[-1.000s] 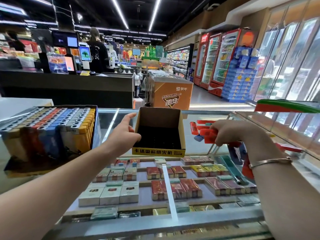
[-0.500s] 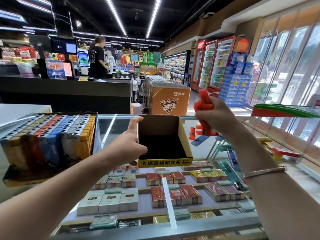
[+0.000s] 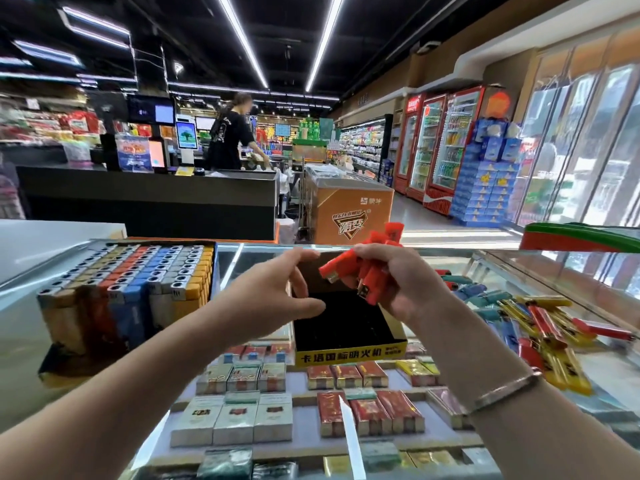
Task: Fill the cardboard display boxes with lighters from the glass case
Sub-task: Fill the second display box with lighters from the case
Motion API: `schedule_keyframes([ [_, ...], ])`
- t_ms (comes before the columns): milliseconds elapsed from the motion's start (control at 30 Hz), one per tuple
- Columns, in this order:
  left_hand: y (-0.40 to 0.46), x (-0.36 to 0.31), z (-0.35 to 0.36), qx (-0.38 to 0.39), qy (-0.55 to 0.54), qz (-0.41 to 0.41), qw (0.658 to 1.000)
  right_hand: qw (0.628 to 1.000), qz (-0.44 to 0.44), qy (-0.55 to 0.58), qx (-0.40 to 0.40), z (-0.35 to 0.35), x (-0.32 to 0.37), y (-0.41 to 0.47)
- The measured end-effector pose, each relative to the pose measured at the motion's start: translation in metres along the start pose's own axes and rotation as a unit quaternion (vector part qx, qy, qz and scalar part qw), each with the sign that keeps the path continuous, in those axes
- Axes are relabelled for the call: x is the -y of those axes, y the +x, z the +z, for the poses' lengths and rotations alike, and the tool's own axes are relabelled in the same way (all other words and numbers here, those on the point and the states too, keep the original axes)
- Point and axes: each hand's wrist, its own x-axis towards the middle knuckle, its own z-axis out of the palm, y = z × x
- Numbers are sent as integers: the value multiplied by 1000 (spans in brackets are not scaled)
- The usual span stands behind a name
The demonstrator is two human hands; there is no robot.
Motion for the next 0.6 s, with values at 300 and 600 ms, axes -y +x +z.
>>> schedule_keyframes([
  [300,0,3,10,-130,-150,67,978,997,-7,-26,68,8,-11,0],
  [600,4,15,-1,-207,-126,54,969,927,-197,-286,-139,-9,7,3],
])
